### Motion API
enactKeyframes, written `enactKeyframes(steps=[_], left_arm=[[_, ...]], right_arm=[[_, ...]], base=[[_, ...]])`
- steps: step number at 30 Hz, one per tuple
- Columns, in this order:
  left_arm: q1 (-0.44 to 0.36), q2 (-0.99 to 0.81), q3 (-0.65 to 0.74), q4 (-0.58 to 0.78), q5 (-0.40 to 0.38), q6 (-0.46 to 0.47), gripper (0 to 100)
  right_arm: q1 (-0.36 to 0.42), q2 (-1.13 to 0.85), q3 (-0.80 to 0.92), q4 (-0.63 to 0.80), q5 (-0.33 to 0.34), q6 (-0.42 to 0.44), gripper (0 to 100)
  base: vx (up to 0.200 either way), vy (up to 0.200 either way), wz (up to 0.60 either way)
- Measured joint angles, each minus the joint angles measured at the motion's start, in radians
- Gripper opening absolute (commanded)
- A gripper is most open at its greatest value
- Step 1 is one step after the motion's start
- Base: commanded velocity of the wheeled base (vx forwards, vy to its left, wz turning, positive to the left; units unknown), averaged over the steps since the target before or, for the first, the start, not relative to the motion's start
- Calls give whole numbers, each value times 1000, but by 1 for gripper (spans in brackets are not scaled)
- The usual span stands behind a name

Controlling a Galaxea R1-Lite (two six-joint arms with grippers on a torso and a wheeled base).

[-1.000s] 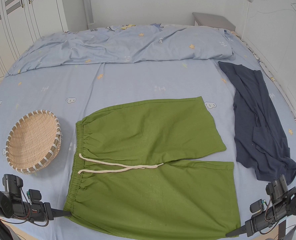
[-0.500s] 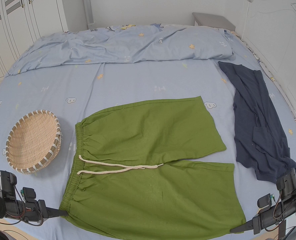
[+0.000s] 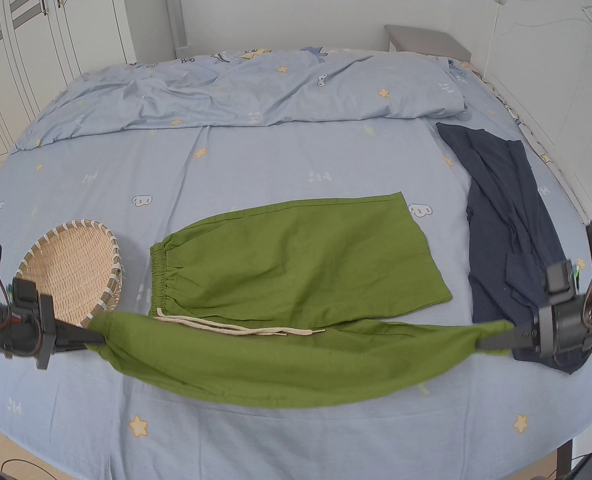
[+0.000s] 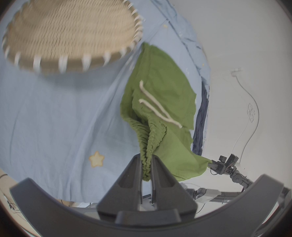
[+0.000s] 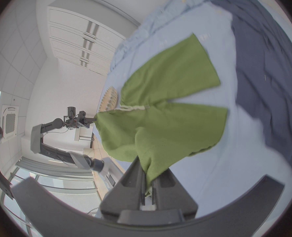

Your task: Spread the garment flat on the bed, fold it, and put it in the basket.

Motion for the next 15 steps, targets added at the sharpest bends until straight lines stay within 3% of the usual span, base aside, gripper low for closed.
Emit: enactKeyframes(steps=[15], left_arm=[[-56,220,-500,139,44,-134,0]], right_arm=[[-28,233,-590,131,-8,45,0]], base=[[0,0,0]])
